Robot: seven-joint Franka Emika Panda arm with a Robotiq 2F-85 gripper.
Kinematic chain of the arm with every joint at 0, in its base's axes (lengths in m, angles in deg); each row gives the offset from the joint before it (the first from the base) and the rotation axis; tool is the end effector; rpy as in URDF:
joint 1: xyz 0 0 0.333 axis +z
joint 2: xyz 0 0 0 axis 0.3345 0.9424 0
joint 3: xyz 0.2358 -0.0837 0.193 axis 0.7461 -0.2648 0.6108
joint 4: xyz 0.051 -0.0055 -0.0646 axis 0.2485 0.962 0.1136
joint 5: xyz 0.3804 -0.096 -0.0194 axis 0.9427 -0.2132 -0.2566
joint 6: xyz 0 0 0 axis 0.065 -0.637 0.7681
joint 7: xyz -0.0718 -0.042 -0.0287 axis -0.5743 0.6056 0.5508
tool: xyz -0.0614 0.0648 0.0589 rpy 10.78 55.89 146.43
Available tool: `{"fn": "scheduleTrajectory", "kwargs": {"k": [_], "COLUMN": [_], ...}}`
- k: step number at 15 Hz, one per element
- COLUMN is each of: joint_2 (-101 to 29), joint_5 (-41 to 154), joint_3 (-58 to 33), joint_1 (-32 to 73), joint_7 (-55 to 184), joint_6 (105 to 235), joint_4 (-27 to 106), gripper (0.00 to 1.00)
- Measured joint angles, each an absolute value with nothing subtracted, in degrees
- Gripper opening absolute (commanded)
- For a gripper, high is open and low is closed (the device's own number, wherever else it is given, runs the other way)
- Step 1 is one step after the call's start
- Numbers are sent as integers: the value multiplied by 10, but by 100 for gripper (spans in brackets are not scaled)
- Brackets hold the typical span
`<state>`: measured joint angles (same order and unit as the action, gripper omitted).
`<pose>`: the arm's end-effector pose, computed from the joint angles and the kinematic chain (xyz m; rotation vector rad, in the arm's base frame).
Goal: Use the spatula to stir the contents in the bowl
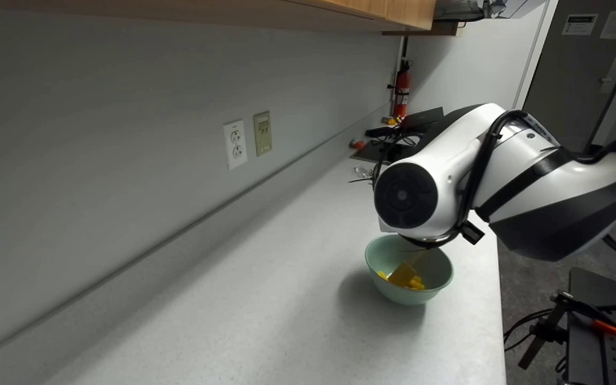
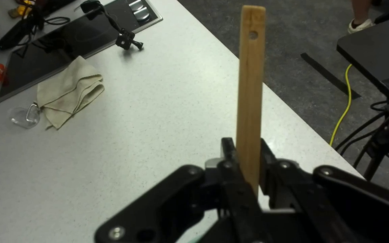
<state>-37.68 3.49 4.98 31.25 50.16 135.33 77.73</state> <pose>0.4515 0.1296 0.2329 1.7952 1.2346 -0.7088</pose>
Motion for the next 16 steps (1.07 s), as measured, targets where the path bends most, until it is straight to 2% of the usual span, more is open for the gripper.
{"fn": "scheduleTrajectory", "kwargs": {"k": [16], "joint_2": [-374], "joint_5": [26], "joint_3": [49], "joint_1": [313], "joint_7": [521], "joint_6": [1360], "joint_4": [777], "gripper": [4]}}
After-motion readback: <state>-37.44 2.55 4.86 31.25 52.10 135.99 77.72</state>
